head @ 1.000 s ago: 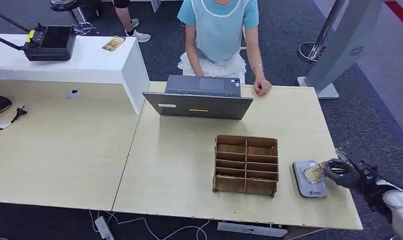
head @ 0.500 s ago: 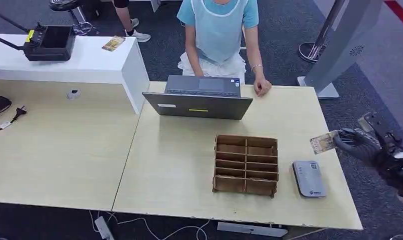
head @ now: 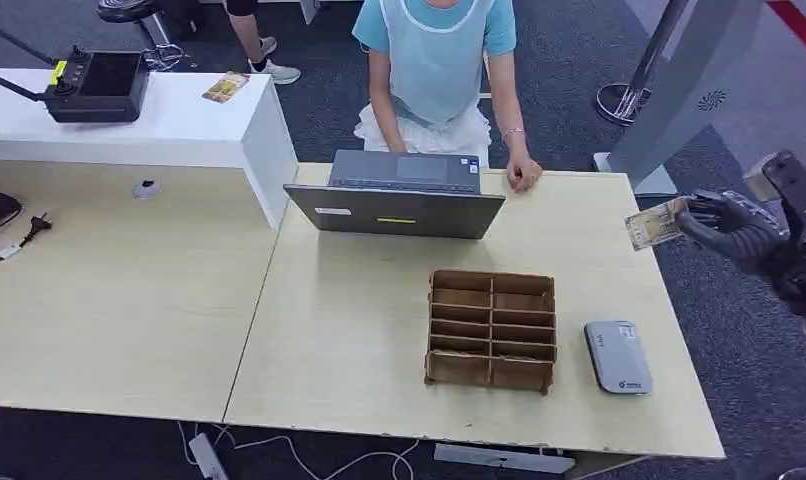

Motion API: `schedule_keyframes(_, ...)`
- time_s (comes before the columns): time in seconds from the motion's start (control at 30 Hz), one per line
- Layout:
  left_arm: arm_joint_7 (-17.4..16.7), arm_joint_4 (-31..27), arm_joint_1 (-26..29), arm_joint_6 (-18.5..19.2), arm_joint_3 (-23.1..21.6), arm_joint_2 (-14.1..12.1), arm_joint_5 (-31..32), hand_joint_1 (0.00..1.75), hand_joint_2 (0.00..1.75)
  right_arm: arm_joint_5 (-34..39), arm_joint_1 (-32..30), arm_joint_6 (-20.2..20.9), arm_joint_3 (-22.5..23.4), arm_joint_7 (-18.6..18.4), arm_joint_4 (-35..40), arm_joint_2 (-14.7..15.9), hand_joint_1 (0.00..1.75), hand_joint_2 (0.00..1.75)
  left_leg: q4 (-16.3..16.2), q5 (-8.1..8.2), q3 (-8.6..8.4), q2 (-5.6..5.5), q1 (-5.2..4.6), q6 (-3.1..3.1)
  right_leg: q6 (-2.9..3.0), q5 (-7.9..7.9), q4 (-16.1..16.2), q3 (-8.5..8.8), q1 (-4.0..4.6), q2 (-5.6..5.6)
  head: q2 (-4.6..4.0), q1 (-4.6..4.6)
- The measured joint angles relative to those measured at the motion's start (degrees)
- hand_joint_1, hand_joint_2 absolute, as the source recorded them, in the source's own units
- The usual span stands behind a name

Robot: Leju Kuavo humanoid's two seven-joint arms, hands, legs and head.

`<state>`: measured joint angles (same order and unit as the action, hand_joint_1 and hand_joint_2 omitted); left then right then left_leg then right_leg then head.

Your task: Pass the card to the sensor for recognition and then transmit it.

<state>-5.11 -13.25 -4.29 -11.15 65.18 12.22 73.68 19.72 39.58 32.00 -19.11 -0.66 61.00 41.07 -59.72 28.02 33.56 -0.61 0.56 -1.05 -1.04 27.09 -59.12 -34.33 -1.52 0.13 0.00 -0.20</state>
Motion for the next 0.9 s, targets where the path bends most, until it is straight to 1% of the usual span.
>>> schedule_keyframes(0.1, 0.0, 0.0, -0.11, 0.15, 0.0, 0.02, 0.0, 0.0, 0.0, 0.17, 5.23, -0.42, -2.6, -0.92, -0.39, -0.94, 1.75, 1.75, 0.0, -0.02, -0.03, 0.01, 0.02, 0.0, 0.0, 0.0, 0.0, 0.02, 0.01, 0.01, 0.0, 0.04)
schedule_keyframes(0.2, 0.0, 0.0, -0.19, 0.35, -0.02, 0.02, 0.2, 0.0, 0.0, -0.96, 10.95, -2.29, -5.89, -1.22, -1.29, -3.72, 1.75, 1.75, 0.01, -0.12, -0.08, 0.01, 0.02, -0.06, 0.0, -0.03, -0.03, 0.0, 0.02, 0.04, 0.0, 0.0)
schedule_keyframes(0.23, -0.02, 0.0, -0.23, 0.42, -0.02, 0.02, 0.31, 0.0, 0.0, -2.35, 13.01, -3.92, -7.0, -1.2, -1.82, -4.92, 1.75, 1.75, 0.01, -0.14, -0.07, 0.01, 0.03, -0.07, 0.0, -0.04, -0.05, -0.01, 0.02, 0.04, 0.0, 0.02)
schedule_keyframes(0.33, -0.31, 0.0, -0.33, 0.61, -0.02, 0.09, 0.42, 0.0, 0.0, -7.9, 17.95, -11.53, -10.14, -0.87, -2.86, -9.41, 1.75, 1.75, 0.02, -0.17, -0.12, 0.02, 0.07, -0.12, 0.02, -0.06, -0.06, 0.0, 0.05, 0.07, 0.0, 0.0)
schedule_keyframes(0.4, -0.41, 0.0, -0.37, 0.85, -0.04, 0.13, 0.52, 0.0, 0.0, -13.16, 20.41, -16.99, -11.86, -0.89, -3.5, -12.66, 1.75, 1.75, 0.02, -0.2, -0.09, -0.01, 0.08, -0.1, 0.02, -0.06, -0.08, 0.0, 0.06, 0.05, 0.0, 0.04)
schedule_keyframes(0.43, -0.46, 0.0, -0.37, 0.94, -0.04, 0.13, 0.55, 0.0, 0.0, -15.81, 21.46, -19.22, -12.58, -1.0, -3.71, -14.17, 1.75, 1.75, 0.02, -0.2, -0.1, 0.01, 0.07, -0.11, 0.03, -0.06, -0.08, -0.03, 0.06, 0.07, 0.0, 0.0)
schedule_keyframes(0.47, -0.46, 0.0, -0.4, 1.01, -0.04, 0.13, 0.59, 0.0, 0.0, -17.58, 22.44, -20.58, -13.18, -1.22, -3.85, -15.5, 1.75, 1.75, 0.02, -0.2, -0.1, 0.01, 0.07, -0.11, 0.04, -0.07, -0.09, -0.03, 0.06, 0.07, 0.0, 0.0)
schedule_keyframes(0.53, -0.46, 0.0, -0.45, 1.01, -0.07, 0.13, 0.72, 0.0, 0.0, -18.87, 24.25, -21.75, -14.03, -1.77, -4.24, -18.08, 1.75, 1.75, 0.02, -0.2, -0.1, -0.02, 0.08, -0.11, 0.04, -0.07, -0.08, -0.04, 0.06, 0.04, 0.0, 0.02)
schedule_keyframes(0.6, -0.48, 0.0, -0.45, 1.01, -0.07, 0.15, 0.81, 0.0, 0.0, -19.75, 25.41, -22.12, -14.64, -1.94, -4.52, -19.66, 1.75, 1.75, 0.02, -0.2, -0.08, -0.05, 0.07, -0.11, 0.04, -0.07, -0.08, -0.03, 0.06, 0.0, 0.0, 0.02)
schedule_keyframes(0.67, -0.48, 0.0, -0.45, 1.03, -0.09, 0.15, 0.9, 0.0, 0.0, -21.43, 26.07, -22.78, -14.95, -2.21, -4.68, -20.5, 1.75, 1.75, 0.02, -0.2, -0.06, -0.06, 0.07, -0.11, 0.04, -0.07, -0.08, -0.02, 0.06, -0.03, 0.0, 0.02)
schedule_keyframes(0.7, -0.52, 0.0, -0.44, 1.07, -0.11, 0.15, 0.92, 0.0, 0.0, -22.89, 26.41, -23.34, -15.16, -2.34, -4.77, -21.09, 1.75, 1.75, 0.02, -0.2, -0.04, -0.07, 0.07, -0.11, 0.04, -0.07, -0.08, -0.02, 0.06, -0.04, 0.0, 0.02)
schedule_keyframes(0.87, -0.9, 0.0, -0.49, 1.66, -0.81, 0.22, 1.33, 0.0, 0.0, -35.29, 29.25, -26.32, -16.06, -3.74, -5.49, -25.29, 1.75, 1.75, 0.01, -0.2, -0.07, 0.0, 0.05, -0.11, 0.03, -0.08, -0.07, -0.04, 0.04, 0.05, 0.0, 0.04)
schedule_keyframes(0.9, -0.92, 0.0, -0.49, 1.73, -0.96, 0.24, 1.36, 0.0, 0.0, -36.29, 29.57, -26.45, -16.17, -3.85, -5.57, -25.95, 1.75, 1.75, 0.01, -0.2, -0.07, -0.01, 0.05, -0.11, 0.03, -0.08, -0.07, -0.03, 0.04, 0.04, 0.0, 0.02)
